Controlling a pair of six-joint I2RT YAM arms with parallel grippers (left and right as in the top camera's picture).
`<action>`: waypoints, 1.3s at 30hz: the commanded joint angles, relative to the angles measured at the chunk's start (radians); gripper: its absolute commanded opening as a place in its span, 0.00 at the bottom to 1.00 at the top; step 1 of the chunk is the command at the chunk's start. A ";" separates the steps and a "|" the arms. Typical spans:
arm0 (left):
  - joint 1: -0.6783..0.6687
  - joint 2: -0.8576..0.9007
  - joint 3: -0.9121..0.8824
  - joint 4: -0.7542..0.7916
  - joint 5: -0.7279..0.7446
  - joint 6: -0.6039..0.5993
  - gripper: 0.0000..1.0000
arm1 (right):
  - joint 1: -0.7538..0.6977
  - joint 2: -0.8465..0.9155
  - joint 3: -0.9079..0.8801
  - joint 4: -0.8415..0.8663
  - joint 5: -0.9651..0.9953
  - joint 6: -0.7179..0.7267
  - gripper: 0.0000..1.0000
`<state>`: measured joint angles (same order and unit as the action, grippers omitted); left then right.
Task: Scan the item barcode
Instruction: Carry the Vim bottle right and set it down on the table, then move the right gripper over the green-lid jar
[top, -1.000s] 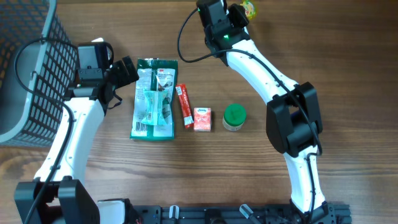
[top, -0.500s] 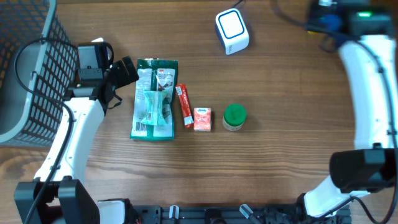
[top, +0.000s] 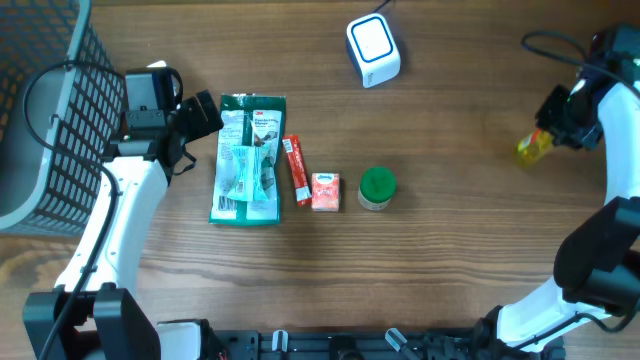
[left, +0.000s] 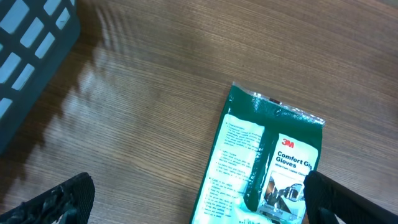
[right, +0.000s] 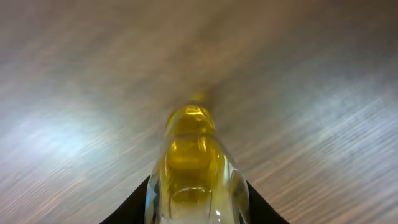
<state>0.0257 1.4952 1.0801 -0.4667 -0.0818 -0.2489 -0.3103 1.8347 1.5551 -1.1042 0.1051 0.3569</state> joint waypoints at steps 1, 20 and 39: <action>0.003 -0.003 0.008 0.003 -0.010 0.009 1.00 | 0.002 0.011 -0.075 0.059 0.082 0.095 0.30; 0.003 -0.003 0.008 0.003 -0.010 0.009 1.00 | 0.004 -0.154 0.174 -0.093 0.026 0.008 0.99; 0.003 -0.003 0.008 0.003 -0.010 0.009 1.00 | 0.393 -0.238 -0.201 0.050 -0.397 -0.136 0.92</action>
<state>0.0257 1.4952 1.0801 -0.4656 -0.0822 -0.2489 0.0044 1.5894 1.4101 -1.0969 -0.2798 0.2264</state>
